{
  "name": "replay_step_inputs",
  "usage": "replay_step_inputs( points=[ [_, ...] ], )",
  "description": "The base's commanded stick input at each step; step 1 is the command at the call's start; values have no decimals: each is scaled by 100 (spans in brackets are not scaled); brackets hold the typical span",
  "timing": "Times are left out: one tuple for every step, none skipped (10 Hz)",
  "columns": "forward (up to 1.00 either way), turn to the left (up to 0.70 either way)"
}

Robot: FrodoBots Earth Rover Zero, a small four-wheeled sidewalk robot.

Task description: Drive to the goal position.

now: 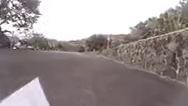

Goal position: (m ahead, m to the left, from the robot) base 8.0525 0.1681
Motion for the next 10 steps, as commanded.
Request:
replay_step_inputs(
  points=[
    [50,0],
    [50,-50],
    [50,-50],
    [50,-45],
    [50,-27],
    [50,-8],
    [50,0],
    [50,0],
    [50,0],
    [50,0]
  ],
)
